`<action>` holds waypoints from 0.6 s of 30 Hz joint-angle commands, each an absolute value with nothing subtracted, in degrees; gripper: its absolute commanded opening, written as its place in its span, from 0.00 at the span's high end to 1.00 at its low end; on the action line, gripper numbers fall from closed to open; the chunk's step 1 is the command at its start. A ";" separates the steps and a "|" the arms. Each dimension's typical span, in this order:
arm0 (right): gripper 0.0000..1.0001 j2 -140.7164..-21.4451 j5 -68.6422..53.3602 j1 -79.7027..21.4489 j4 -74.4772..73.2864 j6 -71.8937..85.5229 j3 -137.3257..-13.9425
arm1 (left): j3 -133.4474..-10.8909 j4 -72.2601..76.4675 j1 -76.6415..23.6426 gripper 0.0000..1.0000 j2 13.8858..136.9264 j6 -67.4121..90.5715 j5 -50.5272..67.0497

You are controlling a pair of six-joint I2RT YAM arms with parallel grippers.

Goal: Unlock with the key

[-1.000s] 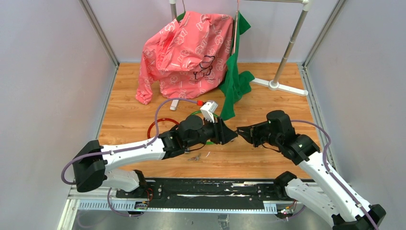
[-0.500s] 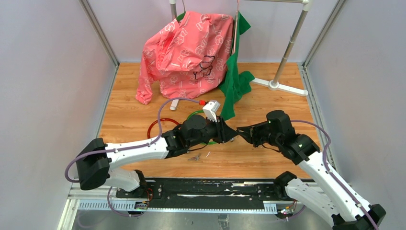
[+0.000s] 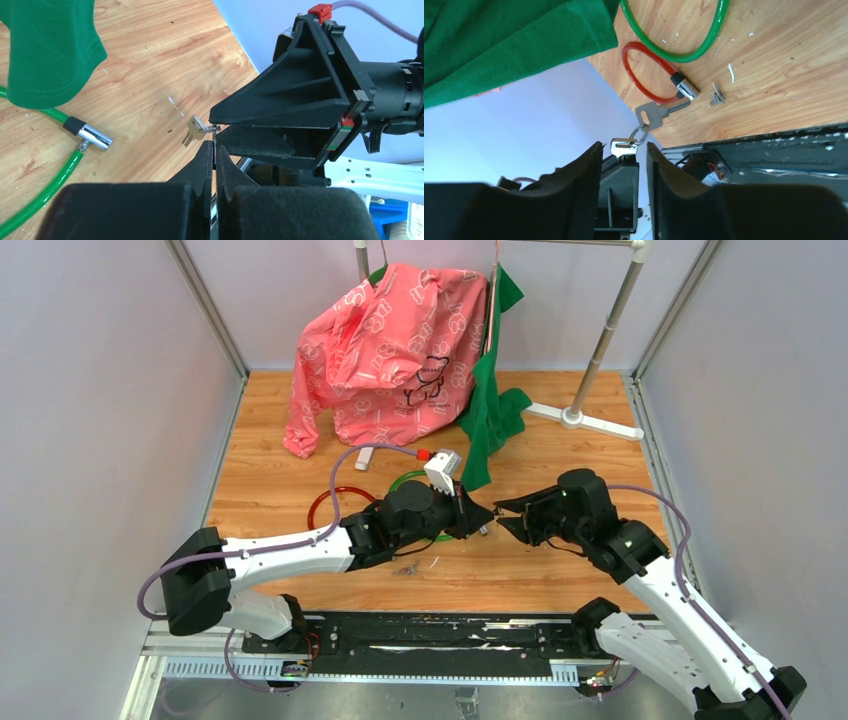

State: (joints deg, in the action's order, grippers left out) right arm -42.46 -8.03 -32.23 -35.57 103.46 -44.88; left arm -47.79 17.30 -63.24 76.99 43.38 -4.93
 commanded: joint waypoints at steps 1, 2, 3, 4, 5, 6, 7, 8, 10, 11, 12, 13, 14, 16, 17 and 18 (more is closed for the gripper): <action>0.44 -41.27 -8.60 -33.01 -32.56 92.21 -47.05 | -49.67 17.58 -63.82 1.00 75.38 40.07 -6.00; 0.26 -41.11 -8.50 -32.93 -32.51 89.01 -47.61 | -50.07 16.34 -63.81 1.00 74.87 39.20 -5.72; 0.21 -40.68 -8.21 -32.96 -32.47 84.31 -47.93 | -50.54 14.75 -63.82 1.00 74.29 38.12 -5.52; 0.19 -40.29 -8.23 -32.82 -32.06 81.61 -48.17 | -51.00 13.07 -63.81 1.00 73.51 37.50 -5.18; 0.18 -39.49 -8.22 -32.58 -31.63 75.87 -48.32 | -51.70 11.21 -63.81 1.00 72.78 36.06 -4.83; 0.18 -38.71 -8.17 -32.35 -31.00 71.22 -48.49 | -52.40 8.99 -63.81 1.00 72.06 35.10 -4.57; 0.18 -37.76 -8.61 -32.06 -30.17 65.93 -48.56 | -52.99 7.22 -63.81 1.00 71.21 34.48 -4.14; 0.18 -36.59 -9.12 -31.89 -29.93 61.25 -48.78 | -53.65 5.21 -63.74 1.00 70.50 33.31 -3.23; 0.19 -35.03 -10.77 -31.60 -29.35 51.64 -49.21 | -55.12 1.24 -63.64 1.00 69.13 31.42 -1.11; 0.20 -33.74 -11.60 -31.56 -29.08 47.72 -49.28 | -55.82 -1.13 -63.44 1.00 68.52 30.70 1.14; 0.20 -32.79 -12.39 -31.58 -28.88 44.48 -49.38 | -56.26 -2.77 -63.24 1.00 67.80 30.12 2.50; 0.21 -31.78 -13.84 -31.49 -28.04 41.93 -49.36 | -56.44 -3.96 -62.93 1.00 67.18 29.68 4.86; 0.22 -30.81 -15.73 -31.52 -26.46 39.63 -49.15 | -56.81 -5.07 -62.67 1.00 66.47 29.19 8.14; 0.22 -29.21 -19.55 -31.56 -23.94 36.75 -49.55 | -58.41 -9.40 -62.38 1.00 65.21 27.61 11.58; 0.22 -28.53 -22.03 -31.54 -22.13 35.61 -49.76 | -59.68 -11.64 -62.32 1.00 64.76 26.38 12.93; 0.23 -27.99 -23.39 -31.55 -20.94 34.87 -50.00 | -60.81 -13.85 -62.32 1.00 64.38 25.76 14.06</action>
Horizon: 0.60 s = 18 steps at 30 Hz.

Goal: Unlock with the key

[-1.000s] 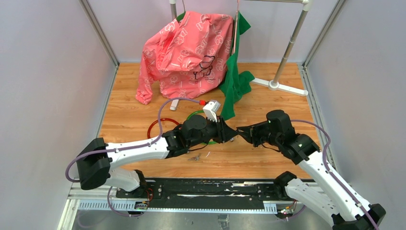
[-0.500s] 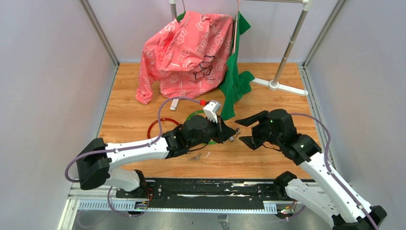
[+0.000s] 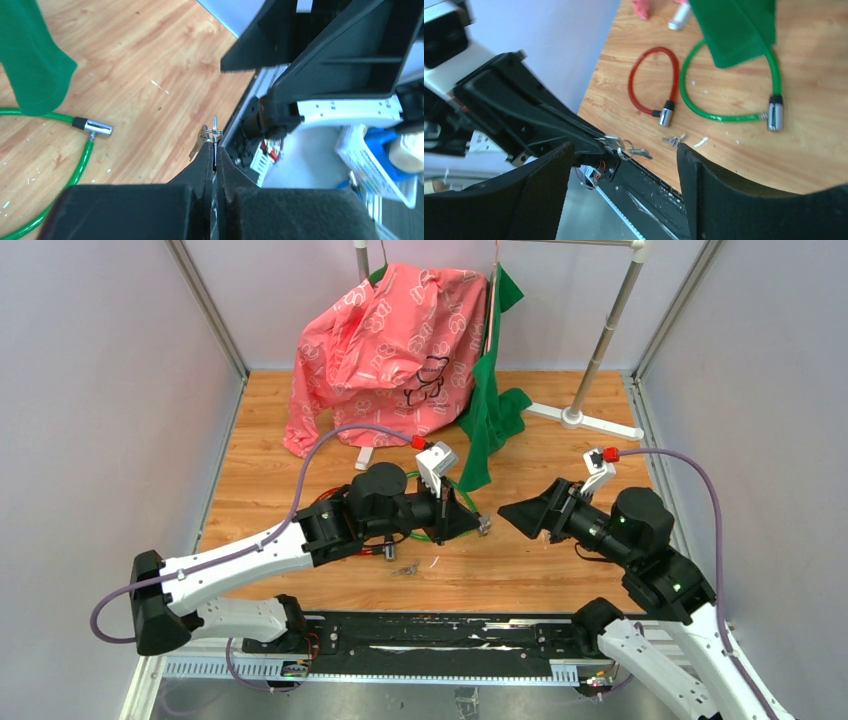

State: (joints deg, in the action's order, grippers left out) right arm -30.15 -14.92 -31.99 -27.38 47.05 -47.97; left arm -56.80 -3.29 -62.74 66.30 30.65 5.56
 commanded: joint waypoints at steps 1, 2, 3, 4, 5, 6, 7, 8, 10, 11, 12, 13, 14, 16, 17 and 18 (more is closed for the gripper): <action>0.23 -27.58 -26.02 -31.63 -19.83 34.33 -50.22 | -62.08 -16.08 -62.31 1.00 63.93 24.66 15.04; 0.24 -27.53 -27.42 -31.60 -18.75 34.08 -50.38 | -63.33 -18.08 -62.27 1.00 63.62 24.23 15.80; 0.25 -27.61 -29.69 -31.61 -17.66 33.90 -50.40 | -64.47 -19.81 -62.29 1.00 63.33 23.77 16.75; 0.27 -27.72 -31.97 -31.59 -16.45 34.04 -50.19 | -65.40 -21.01 -62.25 1.00 62.98 23.52 17.66; 0.31 -28.00 -34.58 -31.63 -15.00 34.20 -49.93 | -66.27 -21.72 -62.12 1.00 62.65 23.47 18.76; 0.34 -28.22 -36.53 -31.61 -13.44 34.67 -49.52 | -66.85 -21.91 -61.89 1.00 62.31 23.85 20.35; 0.37 -28.41 -38.90 -31.64 -12.00 35.32 -49.15 | -67.34 -21.77 -61.60 1.00 61.89 24.50 21.97; 0.39 -28.48 -40.49 -31.63 -10.16 35.97 -48.79 | -67.85 -21.61 -61.48 1.00 61.58 25.07 23.41; 0.41 -28.17 -44.39 -31.63 -5.53 38.00 -48.00 | -68.38 -21.18 -61.07 1.00 60.89 26.38 25.37; 0.42 -27.97 -44.62 -31.64 -4.58 38.95 -48.01 | -68.63 -20.88 -61.01 1.00 60.70 27.02 26.18; 0.42 -27.63 -44.18 -31.66 -3.81 39.45 -48.07 | -68.84 -20.36 -60.82 1.00 60.53 27.84 26.87; 0.43 -27.47 -43.98 -31.64 -2.88 39.91 -47.80 | -69.01 -20.10 -60.69 1.00 60.48 28.53 27.37; 0.45 -27.57 -44.10 -31.61 -1.65 40.64 -47.40 | -69.19 -19.53 -60.66 1.00 60.49 29.19 27.94; 0.50 -28.43 -45.88 -31.62 1.73 42.38 -46.58 | -69.47 -17.84 -60.60 1.00 60.57 30.56 28.79; 0.52 -28.83 -46.70 -31.64 3.70 44.07 -45.69 | -69.58 -17.14 -60.61 1.00 60.76 31.22 28.94; 0.54 -29.09 -47.38 -31.64 5.65 44.88 -45.17 | -69.77 -16.55 -60.62 1.00 60.81 31.77 29.06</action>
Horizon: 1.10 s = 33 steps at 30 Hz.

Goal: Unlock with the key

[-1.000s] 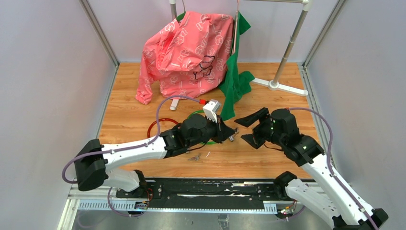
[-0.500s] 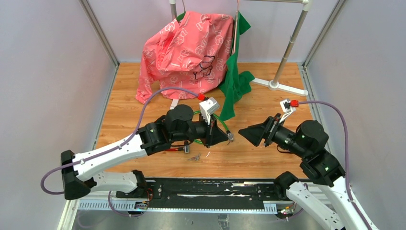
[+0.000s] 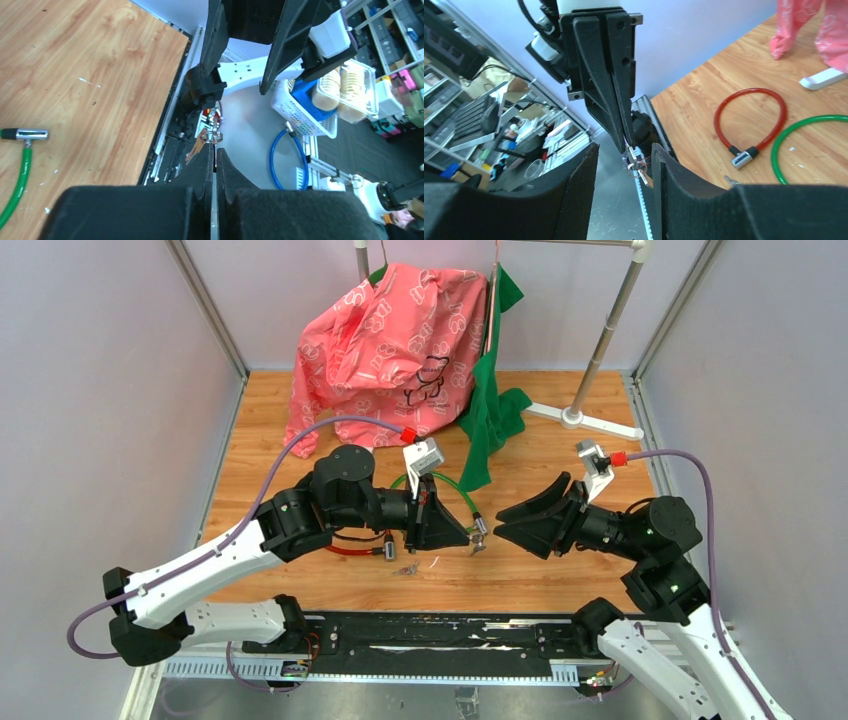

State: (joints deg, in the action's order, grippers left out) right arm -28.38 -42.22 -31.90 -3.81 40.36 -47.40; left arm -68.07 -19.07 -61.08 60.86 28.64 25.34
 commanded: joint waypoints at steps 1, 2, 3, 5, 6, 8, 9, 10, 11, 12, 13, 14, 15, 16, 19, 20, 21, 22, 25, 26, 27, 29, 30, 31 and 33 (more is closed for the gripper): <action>0.56 -29.25 -47.58 -31.64 7.12 46.18 -44.74 | -69.94 -16.03 -60.61 1.00 61.00 32.27 29.11; 0.57 -29.21 -47.63 -31.73 8.27 46.75 -44.55 | -70.02 -15.66 -60.59 1.00 61.19 32.66 28.97; 0.58 -29.14 -47.49 -31.73 8.57 47.00 -44.47 | -70.04 -15.15 -60.56 1.00 61.31 33.00 28.86; 0.59 -29.36 -47.90 -31.75 9.65 48.08 -44.40 | -69.76 -13.85 -60.56 1.00 61.39 33.70 29.06; 0.60 -29.62 -48.38 -31.81 10.41 48.63 -44.31 | -69.64 -13.06 -60.61 1.00 61.43 34.01 29.24; 0.61 -30.08 -49.08 -32.13 10.94 49.10 -44.38 | -69.42 -12.18 -60.58 1.00 61.52 34.27 29.24; 0.62 -30.15 -49.27 -32.25 10.92 49.20 -44.32 | -69.43 -11.95 -60.58 1.00 61.59 34.42 29.22; 0.62 -30.17 -49.41 -32.39 10.82 49.22 -44.35 | -69.50 -11.72 -60.56 1.00 61.72 34.42 29.23; 0.62 -30.07 -49.58 -32.51 10.81 49.28 -44.30 | -69.64 -11.51 -60.61 1.00 61.80 34.51 29.30; 0.63 -30.03 -49.73 -32.54 10.70 49.30 -44.19 | -69.80 -11.32 -60.61 1.00 61.91 34.61 29.38; 0.63 -29.92 -49.81 -32.64 10.61 49.32 -44.04 | -70.04 -11.19 -60.62 1.00 62.03 34.63 29.56; 0.63 -29.91 -49.91 -32.73 10.57 49.31 -43.85 | -70.31 -11.24 -60.59 1.00 62.18 34.58 29.67; 0.63 -29.93 -49.77 -32.78 10.41 49.26 -43.63 | -70.50 -11.30 -60.57 1.00 62.17 34.48 29.67; 0.63 -29.95 -49.69 -32.77 10.30 49.22 -43.49 | -70.61 -11.32 -60.57 1.00 62.21 34.39 29.90; 0.63 -30.05 -49.43 -32.88 10.63 49.38 -43.16 | -70.58 -11.29 -60.57 1.00 62.06 34.28 30.14; 0.63 -30.13 -49.41 -32.95 10.83 49.51 -43.09 | -70.58 -11.33 -60.57 1.00 62.13 34.20 30.28; 0.63 -30.20 -49.35 -33.11 10.89 49.56 -43.07 | -70.64 -11.29 -60.58 1.00 62.13 34.19 30.20; 0.63 -30.23 -49.51 -33.20 10.92 49.58 -43.08 | -70.57 -11.33 -60.63 1.00 62.11 34.19 30.15; 0.64 -30.60 -49.94 -33.42 10.90 49.66 -43.07 | -70.49 -11.20 -60.59 1.00 62.13 34.25 29.71; 0.65 -30.60 -50.05 -33.53 10.90 49.66 -42.99 | -70.49 -11.23 -60.63 1.00 62.09 34.20 29.47; 0.66 -30.72 -50.09 -33.57 10.78 49.61 -42.86 | -70.49 -11.11 -60.63 1.00 62.11 34.26 29.25; 0.68 -30.56 -50.10 -33.87 10.57 49.51 -42.51 | -70.41 -10.72 -60.56 1.00 62.07 34.57 28.89; 0.69 -30.54 -49.99 -33.91 10.35 49.42 -42.35 | -70.30 -10.47 -60.57 1.00 62.00 34.81 28.77; 0.70 -30.45 -49.89 -34.00 10.29 49.34 -42.16 | -70.12 -10.10 -60.56 1.00 61.98 35.07 28.74; 0.73 -30.44 -49.75 -34.10 10.28 49.35 -42.02 | -69.89 -9.71 -60.61 1.00 62.12 35.36 28.59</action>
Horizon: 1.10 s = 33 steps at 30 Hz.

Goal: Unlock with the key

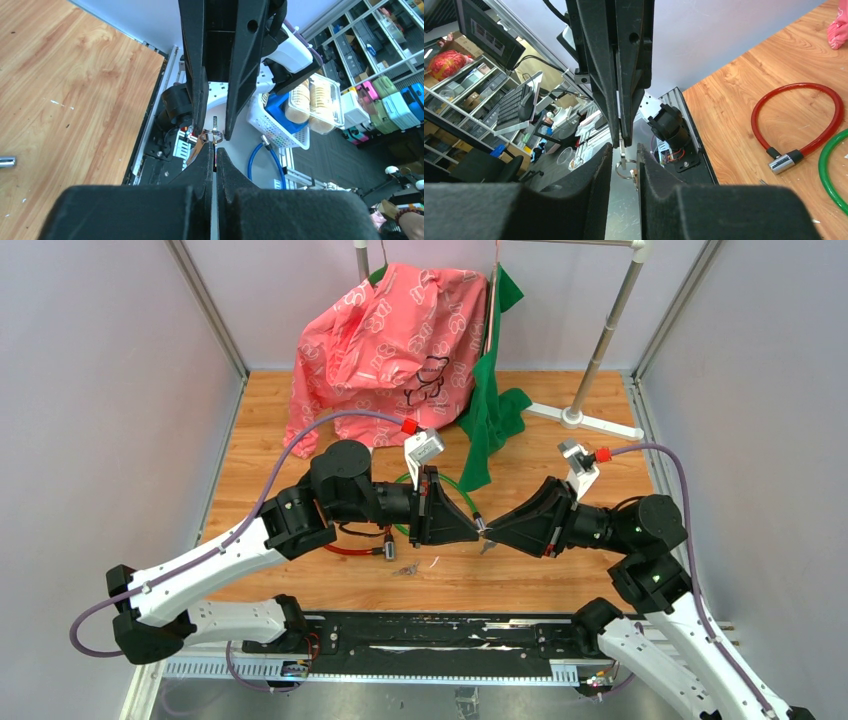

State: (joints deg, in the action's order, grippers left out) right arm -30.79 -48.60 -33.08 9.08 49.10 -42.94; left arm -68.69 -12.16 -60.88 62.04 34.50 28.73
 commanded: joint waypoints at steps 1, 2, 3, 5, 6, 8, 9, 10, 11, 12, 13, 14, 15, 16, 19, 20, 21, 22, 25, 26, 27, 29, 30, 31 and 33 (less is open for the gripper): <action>0.75 -30.44 -49.75 -34.17 10.36 49.39 -42.01 | -69.80 -9.59 -60.62 1.00 62.11 35.41 28.46; 0.76 -30.48 -49.68 -34.23 10.37 49.33 -42.01 | -69.74 -9.62 -60.59 1.00 62.04 35.50 28.33; 0.78 -30.55 -49.66 -34.33 10.37 49.31 -42.10 | -69.66 -9.60 -60.63 1.00 62.05 35.45 28.25; 0.81 -30.56 -49.53 -34.53 10.36 49.23 -42.08 | -69.62 -9.60 -60.62 1.00 61.96 35.43 28.03; 0.82 -30.51 -49.44 -34.47 10.37 49.22 -42.01 | -69.61 -9.68 -60.57 1.00 62.08 35.42 28.05; 0.85 -30.51 -49.23 -34.62 10.29 49.24 -42.01 | -69.61 -9.91 -60.63 1.00 62.10 35.27 27.96; 0.87 -30.46 -49.10 -34.58 10.28 49.22 -42.01 | -69.61 -10.04 -60.59 1.00 62.10 35.20 27.84; 0.90 -30.53 -49.06 -34.62 10.24 49.22 -42.01 | -69.53 -10.20 -60.64 1.00 62.13 35.09 27.74; 0.91 -30.51 -49.05 -34.63 10.13 49.24 -42.09 | -69.40 -10.22 -60.62 1.00 62.09 35.07 27.63; 0.93 -30.50 -49.12 -34.61 10.07 49.22 -42.10 | -69.31 -10.18 -60.62 1.00 62.01 35.07 27.55; 0.94 -30.50 -49.25 -34.64 10.03 49.16 -42.10 | -69.28 -10.14 -60.59 1.00 61.97 35.13 27.59; 0.94 -30.55 -49.42 -34.66 9.88 49.12 -42.00 | -69.26 -10.08 -60.57 1.00 61.97 35.15 27.45; 0.94 -30.55 -49.60 -34.66 9.66 49.06 -41.94 | -69.26 -10.02 -60.64 1.00 62.02 35.16 27.33; 0.95 -30.54 -49.84 -34.70 9.36 49.00 -41.93 | -69.26 -9.93 -60.60 1.00 62.01 35.16 27.20; 1.00 -30.52 -50.62 -34.76 8.50 48.78 -41.77 | -69.23 -9.93 -60.59 1.00 61.97 35.02 26.84; 1.00 -30.50 -51.03 -34.75 8.34 48.74 -41.68 | -69.18 -9.93 -60.57 1.00 62.01 34.94 26.80; 1.00 -30.50 -51.39 -34.72 8.23 48.65 -41.66 | -69.13 -9.93 -60.59 1.00 62.11 34.87 26.70; 1.00 -30.39 -51.57 -34.84 7.86 48.42 -41.65 | -69.04 -10.03 -60.59 1.00 62.06 34.70 26.55; 1.00 -29.43 -50.25 -34.79 3.95 45.87 -42.25 | -69.20 -10.80 -60.56 0.99 62.12 34.19 25.58; 1.00 -29.08 -49.04 -34.78 0.87 44.43 -42.58 | -69.43 -11.53 -60.54 0.94 62.15 33.83 25.02; 1.00 -28.74 -47.38 -34.74 -2.97 42.31 -43.07 | -69.85 -12.69 -60.53 0.85 62.26 33.23 24.19; 1.00 -28.13 -41.95 -34.74 -9.60 39.48 -43.91 | -70.66 -15.74 -60.40 0.55 62.52 31.52 22.16; 1.00 -27.88 -38.95 -34.77 -12.52 38.56 -44.12 | -70.82 -17.50 -60.45 0.43 62.45 30.60 20.93; 1.00 -27.68 -35.84 -34.80 -14.74 38.13 -44.21 | -70.72 -18.30 -60.41 0.32 62.44 29.62 19.62; 1.00 -27.31 -30.86 -34.80 -17.85 37.97 -44.08 | -70.21 -21.05 -60.33 0.17 62.24 27.42 17.03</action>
State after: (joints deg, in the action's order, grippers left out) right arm -28.40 -41.69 -34.06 -6.17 42.09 -42.68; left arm -69.01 -15.68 -60.69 62.43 31.97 22.70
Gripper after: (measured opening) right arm 0.010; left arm 0.721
